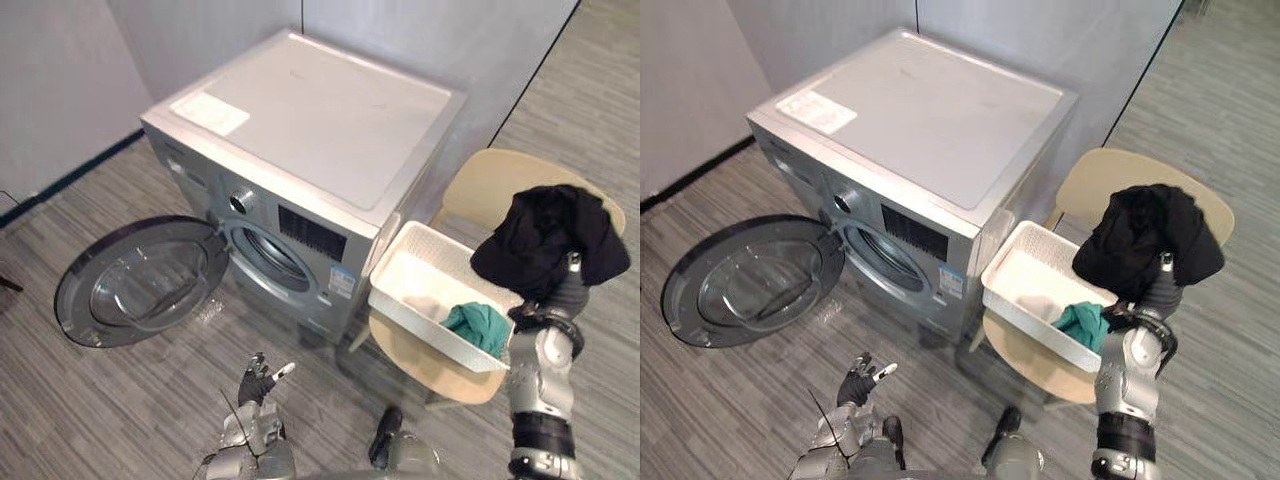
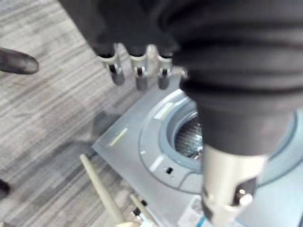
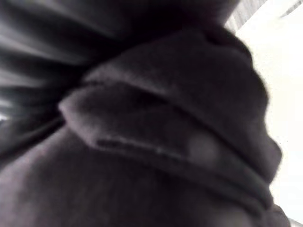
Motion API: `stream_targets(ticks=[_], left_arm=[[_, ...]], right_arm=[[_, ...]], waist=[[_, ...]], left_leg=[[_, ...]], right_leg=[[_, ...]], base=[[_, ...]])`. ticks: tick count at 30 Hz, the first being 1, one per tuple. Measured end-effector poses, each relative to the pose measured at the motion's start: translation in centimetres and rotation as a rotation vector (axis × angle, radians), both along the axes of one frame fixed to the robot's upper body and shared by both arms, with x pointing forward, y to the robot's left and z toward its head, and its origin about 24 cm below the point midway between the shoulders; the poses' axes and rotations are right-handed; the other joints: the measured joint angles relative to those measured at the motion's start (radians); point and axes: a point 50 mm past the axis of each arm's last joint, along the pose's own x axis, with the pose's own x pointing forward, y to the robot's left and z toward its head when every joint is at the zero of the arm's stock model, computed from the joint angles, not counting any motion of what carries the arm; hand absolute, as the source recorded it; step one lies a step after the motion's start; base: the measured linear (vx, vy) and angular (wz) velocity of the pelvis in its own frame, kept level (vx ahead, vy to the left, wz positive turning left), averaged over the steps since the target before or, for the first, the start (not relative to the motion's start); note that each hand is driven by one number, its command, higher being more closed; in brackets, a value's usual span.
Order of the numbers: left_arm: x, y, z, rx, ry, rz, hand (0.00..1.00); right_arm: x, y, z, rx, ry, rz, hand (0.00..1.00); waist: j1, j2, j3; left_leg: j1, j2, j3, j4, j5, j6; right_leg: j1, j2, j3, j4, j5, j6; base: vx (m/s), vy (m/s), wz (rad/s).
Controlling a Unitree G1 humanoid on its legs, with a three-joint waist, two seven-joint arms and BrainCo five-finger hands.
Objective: Pick up the laundry basket with both hands and put the clothes into the washing machine.
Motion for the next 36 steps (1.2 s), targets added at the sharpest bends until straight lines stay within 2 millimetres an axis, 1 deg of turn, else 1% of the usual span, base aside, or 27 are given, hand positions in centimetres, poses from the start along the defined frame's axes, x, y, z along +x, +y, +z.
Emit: stream_targets(ticks=[4, 6, 7, 9, 11, 13, 14, 15, 16, 17, 18, 19, 20, 21, 22, 23, 24, 25, 26, 27, 28, 29, 30, 31, 32, 33, 36], left_arm=[[-0.7, 0.0, -0.3, -0.024, 0.016, 0.052, 0.00], [-1.7, 0.4, -0.7, -0.020, 0.042, 0.078, 0.00], [-2.8, 0.8, -1.1, -0.020, 0.072, 0.108, 0.00], [-3.4, 0.8, -1.3, -0.031, 0.090, 0.129, 0.00], [-3.4, 1.0, -1.1, -0.027, 0.076, 0.137, 0.00], [-3.2, 1.0, -0.8, -0.028, 0.060, 0.141, 0.00], [-3.1, 0.8, -0.6, -0.030, 0.049, 0.153, 0.00], [-3.2, 0.7, -0.6, -0.032, 0.052, 0.159, 0.00], [-3.1, 0.6, -0.6, -0.044, 0.049, 0.162, 0.00], [-2.4, 0.6, -0.3, -0.035, 0.027, 0.147, 0.00], [-1.7, 0.8, 0.0, -0.020, 0.009, 0.132, 0.00], [-0.7, 1.6, 0.6, 0.027, -0.025, 0.097, 0.00], [-0.7, 2.2, 0.6, 0.058, -0.019, 0.093, 0.00], [-0.7, 2.6, 0.6, 0.068, -0.018, 0.102, 0.00], [-0.7, 3.1, 0.7, 0.082, -0.020, 0.118, 0.00], [-0.9, 3.5, 0.8, 0.112, -0.020, 0.119, 0.00], [-1.1, 3.5, 0.8, 0.126, -0.019, 0.111, 0.00], [-1.1, 3.6, 1.1, 0.138, -0.034, 0.107, 0.00], [-1.0, 3.7, 1.3, 0.139, -0.049, 0.113, 0.00], [-1.0, 3.8, 1.3, 0.138, -0.050, 0.118, 0.00], [-1.1, 3.7, 1.2, 0.132, -0.047, 0.125, 0.00], [-1.2, 3.7, 1.2, 0.132, -0.045, 0.128, 0.00], [-1.3, 3.5, 1.1, 0.121, -0.042, 0.133, 0.00], [-1.3, 3.2, 1.0, 0.114, -0.040, 0.134, 0.00], [-1.3, 2.4, 0.9, 0.086, -0.034, 0.138, 0.00], [-1.3, 1.9, 0.8, 0.068, -0.036, 0.145, 0.00], [-1.5, 1.7, 0.7, 0.057, -0.028, 0.157, 0.00]], right_arm=[[0.1, 2.7, -1.5, 0.068, 0.022, 0.084, 1.00], [-0.3, 3.9, -2.5, 0.121, 0.040, 0.116, 1.00], [-0.5, 4.4, -2.8, 0.118, 0.053, 0.143, 1.00], [-0.8, 4.9, -2.8, 0.118, 0.042, 0.170, 1.00], [-1.5, 5.7, -2.9, 0.118, 0.045, 0.201, 1.00], [-1.9, 5.4, -3.2, 0.095, 0.069, 0.189, 1.00], [-1.9, 5.0, -3.0, 0.039, 0.090, 0.179, 1.00], [-1.9, 4.7, -2.9, 0.019, 0.095, 0.176, 1.00], [-2.1, 4.2, -2.9, 0.009, 0.099, 0.153, 1.00], [-2.3, 3.6, -2.8, 0.010, 0.100, 0.113, 1.00], [-2.6, 3.4, -2.9, 0.018, 0.102, 0.087, 1.00], [-3.1, 3.4, -3.4, 0.052, 0.112, 0.054, 1.00], [-2.9, 4.3, -3.6, 0.070, 0.118, 0.079, 1.00], [-2.7, 4.8, -3.6, 0.069, 0.123, 0.093, 1.00], [-2.4, 5.3, -3.5, 0.059, 0.124, 0.115, 1.00], [-2.2, 5.7, -3.5, 0.045, 0.128, 0.132, 1.00], [-2.2, 5.7, -3.4, 0.041, 0.128, 0.135, 1.00], [-2.1, 5.8, -3.2, 0.034, 0.118, 0.142, 1.00], [-2.0, 5.8, -3.1, 0.031, 0.112, 0.144, 1.00], [-2.0, 5.8, -3.1, 0.030, 0.113, 0.144, 1.00], [-2.0, 5.7, -3.2, 0.030, 0.114, 0.144, 1.00], [-2.1, 5.7, -3.2, 0.030, 0.114, 0.144, 1.00], [-2.2, 5.6, -3.3, 0.031, 0.115, 0.148, 1.00], [-2.3, 5.5, -3.3, 0.028, 0.114, 0.149, 1.00], [-2.5, 5.1, -3.3, 0.017, 0.119, 0.148, 1.00], [-2.6, 5.0, -3.3, 0.013, 0.123, 0.147, 1.00], [-2.6, 5.3, -2.7, 0.014, 0.093, 0.158, 1.00]], waist=[[0.004, 0.039, -0.009], [0.008, 0.054, -0.008], [0.011, 0.050, -0.010], [0.010, 0.051, -0.016], [0.002, 0.044, -0.023], [-0.001, 0.045, -0.030], [-0.008, 0.060, -0.051], [-0.014, 0.069, -0.064], [-0.034, 0.076, -0.085], [-0.041, 0.083, -0.095], [-0.043, 0.070, -0.096], [-0.043, 0.032, -0.100], [-0.032, 0.021, -0.101], [-0.013, 0.043, -0.093], [0.003, 0.054, -0.088], [0.009, 0.072, -0.087], [0.008, 0.078, -0.087], [0.008, 0.081, -0.087], [0.007, 0.077, -0.084], [0.007, 0.072, -0.084], [0.004, 0.067, -0.080], [0.004, 0.067, -0.076], [0.001, 0.056, -0.071], [0.000, 0.050, -0.069], [-0.002, 0.060, -0.067], [0.001, 0.068, -0.072], [0.006, 0.073, -0.074]], left_leg=[[-0.027, 0.033, -0.017, 0.147, -0.057, 0.009], [-0.051, 0.061, -0.012, 0.306, -0.080, 0.046], [-0.068, 0.067, -0.016, 0.357, -0.079, 0.048], [-0.107, 0.069, -0.061, 0.464, -0.106, 0.089], [-0.143, 0.139, -0.151, 0.557, -0.118, 0.097], [-0.131, 0.190, -0.236, 0.544, -0.115, 0.093], [-0.115, 0.200, -0.289, 0.492, -0.089, 0.026], [-0.109, 0.199, -0.284, 0.462, -0.093, -0.022], [-0.113, 0.179, -0.246, 0.463, -0.215, -0.113], [-0.138, 0.151, -0.221, 0.483, -0.297, -0.124], [-0.161, 0.119, -0.220, 0.512, -0.328, -0.112], [-0.208, 0.045, -0.207, 0.568, -0.350, -0.068], [-0.221, -0.001, -0.170, 0.587, -0.363, -0.029], [-0.221, 0.008, -0.127, 0.570, -0.361, 0.005], [-0.200, 0.008, -0.067, 0.534, -0.346, 0.035], [-0.142, -0.012, -0.005, 0.439, -0.307, 0.077], [-0.118, -0.024, 0.009, 0.395, -0.287, 0.090], [-0.079, -0.047, 0.049, 0.313, -0.248, 0.109], [-0.059, -0.066, 0.081, 0.258, -0.218, 0.126], [-0.054, -0.076, 0.098, 0.236, -0.207, 0.132], [-0.047, -0.088, 0.124, 0.208, -0.193, 0.143], [-0.044, -0.091, 0.131, 0.201, -0.190, 0.147], [-0.025, -0.111, 0.155, 0.174, -0.177, 0.152], [-0.023, -0.122, 0.158, 0.167, -0.173, 0.154], [-0.021, -0.124, 0.158, 0.143, -0.156, 0.152], [-0.016, -0.124, 0.154, 0.095, -0.123, 0.150], [-0.015, -0.117, 0.147, 0.006, -0.060, 0.133]], right_leg=[[0.044, 0.005, -0.021, 0.038, -0.052, 0.008], [0.101, 0.004, -0.029, 0.040, -0.077, 0.009], [0.118, 0.001, -0.020, 0.034, -0.083, 0.011], [0.117, -0.005, 0.012, 0.013, -0.084, 0.018], [0.084, -0.018, 0.075, 0.020, -0.072, 0.040], [0.036, -0.041, 0.129, 0.065, -0.064, 0.066], [-0.014, -0.061, 0.174, 0.100, -0.057, 0.101], [-0.030, -0.075, 0.189, 0.108, -0.051, 0.118], [-0.044, -0.113, 0.207, 0.095, -0.035, 0.145], [-0.041, -0.137, 0.215, 0.065, -0.020, 0.156], [-0.040, -0.160, 0.223, 0.038, -0.008, 0.150], [-0.028, -0.206, 0.250, -0.033, 0.098, 0.051], [-0.038, -0.237, 0.253, -0.123, 0.345, 0.024], [-0.058, -0.239, 0.254, -0.143, 0.402, -0.071], [-0.119, -0.248, 0.212, -0.009, 0.330, -0.082], [-0.155, -0.244, 0.117, 0.265, 0.094, -0.060], [-0.148, -0.236, 0.076, 0.352, 0.012, -0.039], [-0.128, -0.196, 0.020, 0.461, -0.132, -0.020], [-0.109, -0.137, -0.001, 0.496, -0.234, -0.003], [-0.103, -0.107, 0.000, 0.505, -0.277, 0.009], [-0.085, -0.036, 0.029, 0.499, -0.342, 0.039], [-0.072, 0.004, 0.060, 0.482, -0.367, 0.049], [-0.028, 0.066, 0.118, 0.395, -0.412, 0.006], [-0.012, 0.070, 0.130, 0.356, -0.423, -0.020], [-0.007, 0.086, 0.146, 0.313, -0.404, -0.051], [0.003, 0.105, 0.150, 0.248, -0.370, -0.060], [0.017, 0.155, 0.152, 0.127, -0.305, -0.062]], base=[[0.04, -0.010, 0.22], [-0.05, -0.013, 0.26], [-0.10, 0.018, -0.05], [-0.04, 0.071, -0.35], [0.02, 0.181, -0.64], [-0.02, 0.379, -0.71], [-0.06, 0.487, -0.67], [-0.10, 0.744, -0.32], [-0.09, 0.667, 0.21], [-0.10, 0.675, 0.47], [-0.08, 0.496, 0.57], [-0.11, 0.602, 0.20], [-0.17, 0.653, -0.26], [-0.19, 0.476, -0.83], [-0.21, 0.525, -1.13], [-0.13, 0.347, -0.98], [-0.10, 0.470, -0.96], [-0.03, 0.276, -0.83], [-0.04, 0.312, -0.85], [-0.04, 0.173, -0.76], [-0.05, 0.102, -0.54], [-0.09, 0.097, -0.56], [-0.08, 0.052, -0.34], [-0.10, 0.049, -0.25], [-0.09, 0.038, -0.08], [-0.08, 0.038, -0.07], [-0.05, -0.015, -0.05]])
